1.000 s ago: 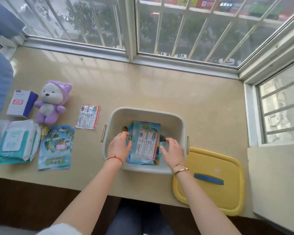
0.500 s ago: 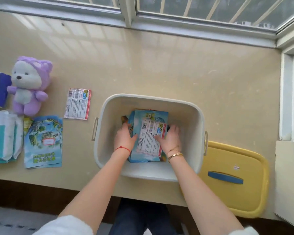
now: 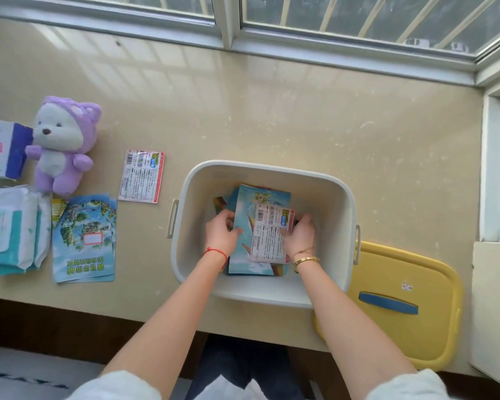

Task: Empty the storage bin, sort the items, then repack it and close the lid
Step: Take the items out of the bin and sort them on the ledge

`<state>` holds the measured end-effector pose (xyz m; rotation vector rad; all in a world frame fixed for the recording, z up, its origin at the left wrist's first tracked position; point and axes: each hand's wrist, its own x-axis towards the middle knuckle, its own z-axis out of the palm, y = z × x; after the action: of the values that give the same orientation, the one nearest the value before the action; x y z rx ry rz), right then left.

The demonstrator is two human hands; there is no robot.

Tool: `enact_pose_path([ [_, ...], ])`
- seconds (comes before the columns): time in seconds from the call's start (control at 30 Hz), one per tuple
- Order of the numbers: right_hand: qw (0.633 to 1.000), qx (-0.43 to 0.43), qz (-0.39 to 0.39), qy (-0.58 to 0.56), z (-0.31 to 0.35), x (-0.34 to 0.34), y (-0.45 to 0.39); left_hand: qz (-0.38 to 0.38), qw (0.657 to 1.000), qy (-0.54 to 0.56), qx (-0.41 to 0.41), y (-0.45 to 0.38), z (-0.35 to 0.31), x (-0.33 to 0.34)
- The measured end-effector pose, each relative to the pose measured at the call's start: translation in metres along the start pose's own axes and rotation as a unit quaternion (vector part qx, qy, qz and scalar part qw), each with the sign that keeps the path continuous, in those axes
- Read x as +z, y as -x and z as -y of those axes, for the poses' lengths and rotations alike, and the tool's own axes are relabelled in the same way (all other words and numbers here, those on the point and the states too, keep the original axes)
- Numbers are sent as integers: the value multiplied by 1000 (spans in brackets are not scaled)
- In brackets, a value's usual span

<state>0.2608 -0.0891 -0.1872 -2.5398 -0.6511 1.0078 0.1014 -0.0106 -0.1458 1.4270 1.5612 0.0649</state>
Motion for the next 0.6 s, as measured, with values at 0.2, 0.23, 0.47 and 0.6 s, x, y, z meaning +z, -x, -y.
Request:
enact_pose_path([
  [0.2,998,-12,26,63,-2,1,7,20,1000,8,5,5,3,-4],
  [0.23,996,-22,26,86,-3,3,6,22,1000,9,1,5,4,-4],
  [0.47,1000,-1,7,-12,-3,-3,7,20,999,35,14,11,8,-12],
  [0.6,994,-22,-42,-103,7,-28,24,-11,999,7,47,25,5,-27],
])
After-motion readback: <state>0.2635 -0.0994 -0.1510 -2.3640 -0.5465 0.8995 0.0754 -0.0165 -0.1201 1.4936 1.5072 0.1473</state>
